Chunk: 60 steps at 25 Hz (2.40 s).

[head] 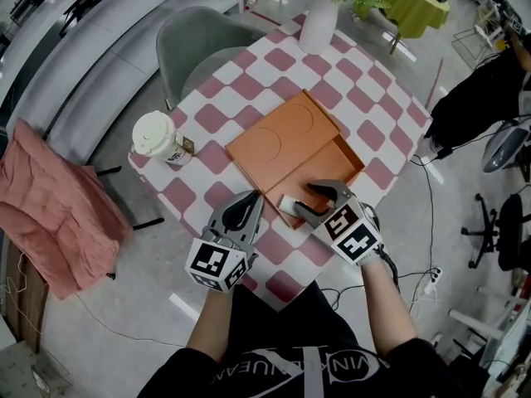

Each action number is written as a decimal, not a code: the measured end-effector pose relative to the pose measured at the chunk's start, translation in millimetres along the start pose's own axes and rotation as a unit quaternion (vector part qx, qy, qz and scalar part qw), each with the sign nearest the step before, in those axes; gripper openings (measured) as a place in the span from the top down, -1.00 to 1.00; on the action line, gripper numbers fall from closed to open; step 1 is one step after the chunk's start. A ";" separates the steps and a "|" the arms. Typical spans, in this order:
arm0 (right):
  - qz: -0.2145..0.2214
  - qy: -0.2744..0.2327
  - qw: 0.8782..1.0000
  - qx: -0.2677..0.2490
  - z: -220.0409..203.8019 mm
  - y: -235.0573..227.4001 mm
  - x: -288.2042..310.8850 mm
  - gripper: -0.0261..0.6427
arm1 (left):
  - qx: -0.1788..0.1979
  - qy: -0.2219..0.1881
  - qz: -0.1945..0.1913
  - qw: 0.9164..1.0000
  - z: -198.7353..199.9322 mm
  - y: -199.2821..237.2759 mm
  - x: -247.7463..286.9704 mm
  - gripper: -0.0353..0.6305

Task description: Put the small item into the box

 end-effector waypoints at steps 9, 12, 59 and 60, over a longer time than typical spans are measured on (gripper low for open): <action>-0.022 -0.097 0.993 0.070 -1.3 -7.3 -27.1 0.67 | 0.013 -0.002 -0.004 1.000 5.9 -9.6 1.9 0.82; -0.029 -0.122 0.989 0.083 -1.6 -9.9 -36.4 0.76 | 0.018 -0.002 -0.006 1.000 9.2 -12.0 2.8 0.82; -0.082 -0.331 0.928 0.151 28.7 -31.1 -118.8 0.90 | 0.066 -0.061 -0.021 0.996 85.8 -23.2 7.5 0.82; -0.083 -0.332 0.927 0.151 29.8 -31.6 -119.3 0.90 | 0.067 -0.062 -0.020 0.996 87.2 -22.5 7.5 0.82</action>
Point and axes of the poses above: the fingertips, and each gripper's own axes: x forward along the fingers, y to its left, z out of its top, the point moved 6 cm from there along -x, backward along the fingers, and after that the axes turned 1 degree about x, right-handed, at the moved point
